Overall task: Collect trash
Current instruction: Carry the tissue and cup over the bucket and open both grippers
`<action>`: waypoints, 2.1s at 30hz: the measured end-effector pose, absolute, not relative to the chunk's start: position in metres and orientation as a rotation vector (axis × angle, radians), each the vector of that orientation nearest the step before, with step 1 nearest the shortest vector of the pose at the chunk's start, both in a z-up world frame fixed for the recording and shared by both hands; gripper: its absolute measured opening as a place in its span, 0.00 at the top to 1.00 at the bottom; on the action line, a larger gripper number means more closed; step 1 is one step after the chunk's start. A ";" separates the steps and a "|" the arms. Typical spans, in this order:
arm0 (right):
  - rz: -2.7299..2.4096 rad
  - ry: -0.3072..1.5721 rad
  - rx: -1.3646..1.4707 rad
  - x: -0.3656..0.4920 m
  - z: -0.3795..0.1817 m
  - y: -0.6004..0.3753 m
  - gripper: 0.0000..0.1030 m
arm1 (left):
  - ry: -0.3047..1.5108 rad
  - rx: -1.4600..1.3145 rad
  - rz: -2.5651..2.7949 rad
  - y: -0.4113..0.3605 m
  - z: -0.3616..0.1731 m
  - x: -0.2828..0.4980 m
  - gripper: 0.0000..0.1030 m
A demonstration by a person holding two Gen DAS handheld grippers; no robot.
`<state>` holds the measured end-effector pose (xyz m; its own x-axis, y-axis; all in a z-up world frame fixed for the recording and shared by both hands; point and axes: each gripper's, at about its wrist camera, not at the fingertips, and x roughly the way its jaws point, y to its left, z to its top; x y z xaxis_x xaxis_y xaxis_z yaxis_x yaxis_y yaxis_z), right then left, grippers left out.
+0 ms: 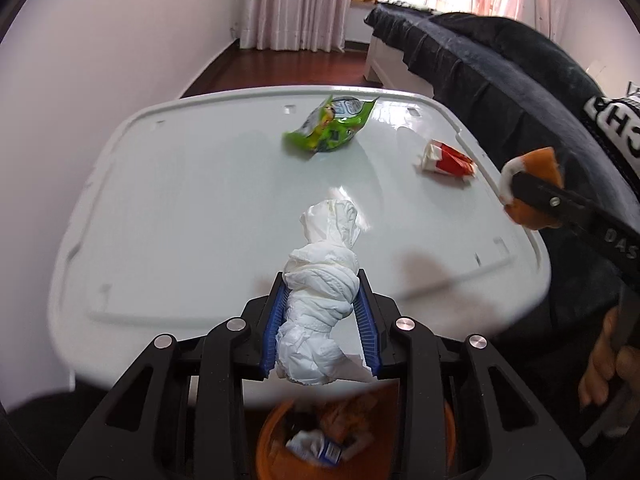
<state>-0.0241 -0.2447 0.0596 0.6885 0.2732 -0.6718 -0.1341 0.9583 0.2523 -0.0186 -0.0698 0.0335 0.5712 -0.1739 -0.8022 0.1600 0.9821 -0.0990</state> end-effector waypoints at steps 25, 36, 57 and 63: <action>0.289 0.953 0.133 -0.152 -0.003 -0.191 0.69 | 1.079 -0.064 -0.190 -0.039 -0.027 -0.124 0.69; 0.289 0.968 0.148 -0.148 -0.008 -0.192 0.69 | 1.101 -0.044 -0.198 -0.044 -0.031 -0.123 0.69; 0.278 0.969 0.206 -0.148 -0.009 -0.202 0.43 | 1.160 -0.098 -0.178 -0.034 -0.038 -0.118 0.32; 0.267 0.947 0.226 -0.119 0.008 -0.222 0.43 | 1.136 -0.128 -0.195 -0.026 -0.031 -0.107 0.32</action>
